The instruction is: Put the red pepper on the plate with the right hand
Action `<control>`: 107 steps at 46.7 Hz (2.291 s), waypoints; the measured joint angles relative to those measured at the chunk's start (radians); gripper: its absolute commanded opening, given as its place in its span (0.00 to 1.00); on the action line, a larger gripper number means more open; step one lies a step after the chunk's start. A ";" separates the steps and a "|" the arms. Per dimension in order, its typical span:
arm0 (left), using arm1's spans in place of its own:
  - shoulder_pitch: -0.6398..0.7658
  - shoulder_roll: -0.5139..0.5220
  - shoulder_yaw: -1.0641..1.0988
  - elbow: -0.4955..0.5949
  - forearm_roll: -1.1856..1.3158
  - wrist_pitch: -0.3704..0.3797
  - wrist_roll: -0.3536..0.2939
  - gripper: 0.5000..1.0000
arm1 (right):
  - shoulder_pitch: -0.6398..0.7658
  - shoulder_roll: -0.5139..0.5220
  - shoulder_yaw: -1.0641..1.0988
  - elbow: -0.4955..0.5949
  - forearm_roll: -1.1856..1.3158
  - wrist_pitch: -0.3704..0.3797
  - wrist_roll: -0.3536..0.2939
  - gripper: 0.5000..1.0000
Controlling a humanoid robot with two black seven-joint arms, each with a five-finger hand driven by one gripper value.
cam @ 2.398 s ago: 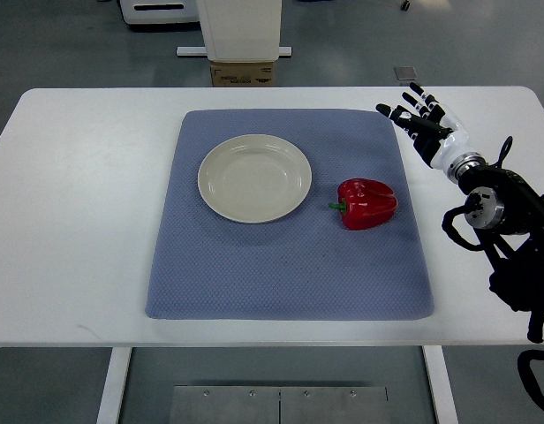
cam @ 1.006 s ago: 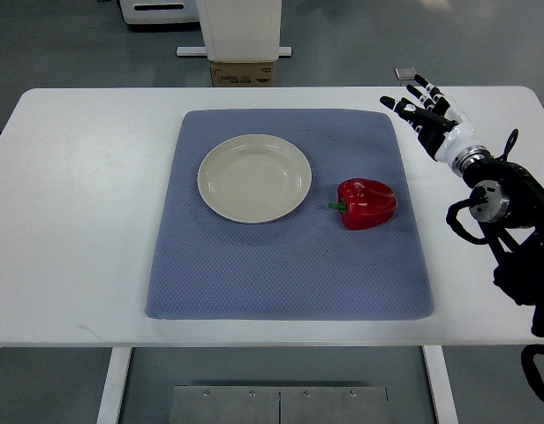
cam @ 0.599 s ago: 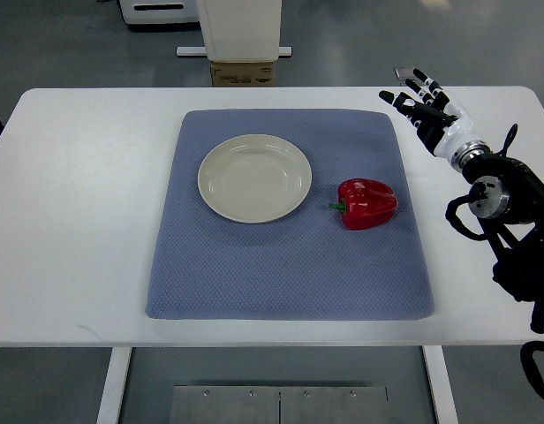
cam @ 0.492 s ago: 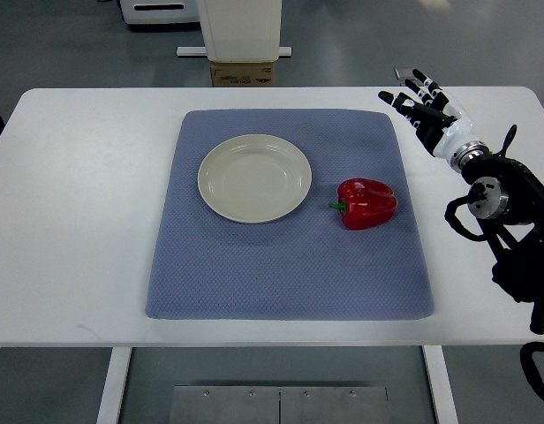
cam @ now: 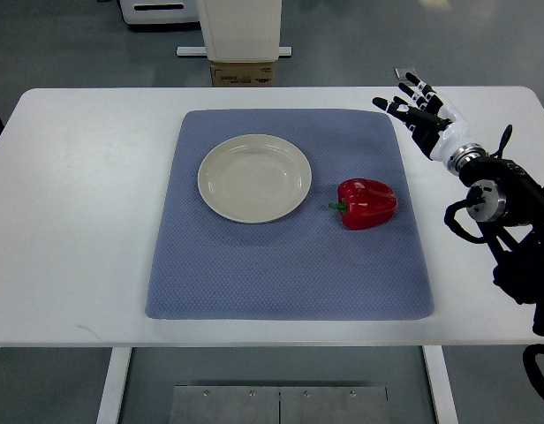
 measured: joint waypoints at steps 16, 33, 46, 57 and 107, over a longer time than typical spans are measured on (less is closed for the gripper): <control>0.000 0.000 0.000 0.000 0.000 0.000 0.000 1.00 | 0.011 -0.033 -0.039 -0.005 0.000 0.001 -0.006 1.00; 0.000 0.000 0.000 0.000 0.000 0.000 0.000 1.00 | 0.014 -0.032 -0.044 -0.023 0.039 0.000 0.003 1.00; -0.001 0.000 0.000 0.000 0.000 0.000 0.000 1.00 | 0.014 -0.032 -0.049 -0.017 0.045 0.001 0.006 1.00; 0.000 0.000 0.000 0.000 0.000 0.000 0.000 1.00 | 0.014 -0.031 -0.078 -0.015 0.046 -0.003 0.059 1.00; 0.000 0.000 0.000 0.000 0.000 0.000 0.000 1.00 | 0.175 -0.278 -0.480 0.064 0.046 0.088 0.109 0.97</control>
